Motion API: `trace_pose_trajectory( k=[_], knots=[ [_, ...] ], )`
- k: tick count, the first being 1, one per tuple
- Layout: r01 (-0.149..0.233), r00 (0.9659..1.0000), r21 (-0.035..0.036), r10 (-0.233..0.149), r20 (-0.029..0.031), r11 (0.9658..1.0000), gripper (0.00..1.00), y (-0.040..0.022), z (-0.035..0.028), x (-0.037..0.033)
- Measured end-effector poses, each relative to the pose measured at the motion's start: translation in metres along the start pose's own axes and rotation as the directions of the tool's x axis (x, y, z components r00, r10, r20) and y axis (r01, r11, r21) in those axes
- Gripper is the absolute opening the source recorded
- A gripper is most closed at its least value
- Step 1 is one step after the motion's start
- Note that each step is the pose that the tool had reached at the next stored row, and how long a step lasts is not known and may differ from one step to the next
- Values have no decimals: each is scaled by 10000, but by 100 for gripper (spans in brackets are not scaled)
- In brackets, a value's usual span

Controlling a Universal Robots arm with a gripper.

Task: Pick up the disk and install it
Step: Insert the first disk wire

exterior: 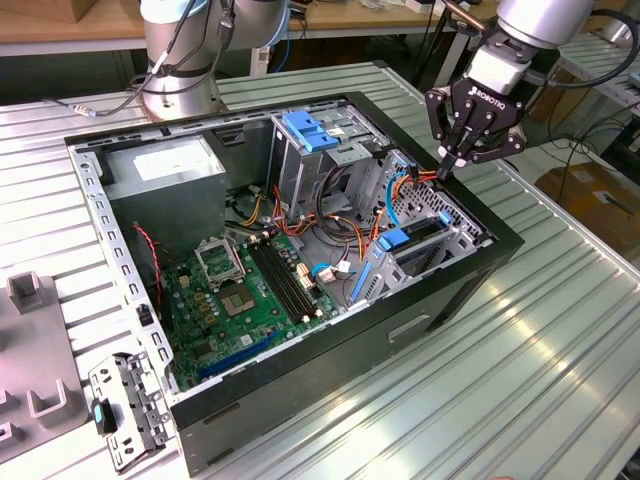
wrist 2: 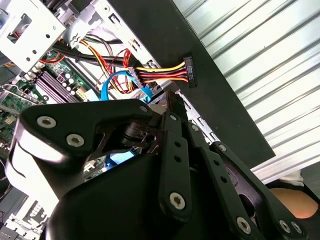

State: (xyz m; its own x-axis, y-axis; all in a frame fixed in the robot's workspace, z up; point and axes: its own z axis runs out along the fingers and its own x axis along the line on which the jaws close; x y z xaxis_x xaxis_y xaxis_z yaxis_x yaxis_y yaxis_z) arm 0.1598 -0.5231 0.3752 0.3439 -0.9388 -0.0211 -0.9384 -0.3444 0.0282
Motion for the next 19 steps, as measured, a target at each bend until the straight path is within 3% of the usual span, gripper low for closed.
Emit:
trace_pose_trajectory(
  k=[10,13,16,19],
  knots=[
    [40,10000,0,-40,-1,10000,11,-1,0,-2],
    [501,9987,-11,-501,-13,9987,11,-1,1,-2],
    [1133,9936,-25,-1133,-30,9936,11,-1,0,-2],
    [1227,9924,-28,-1227,-33,9924,11,-1,0,-2]
  ],
)
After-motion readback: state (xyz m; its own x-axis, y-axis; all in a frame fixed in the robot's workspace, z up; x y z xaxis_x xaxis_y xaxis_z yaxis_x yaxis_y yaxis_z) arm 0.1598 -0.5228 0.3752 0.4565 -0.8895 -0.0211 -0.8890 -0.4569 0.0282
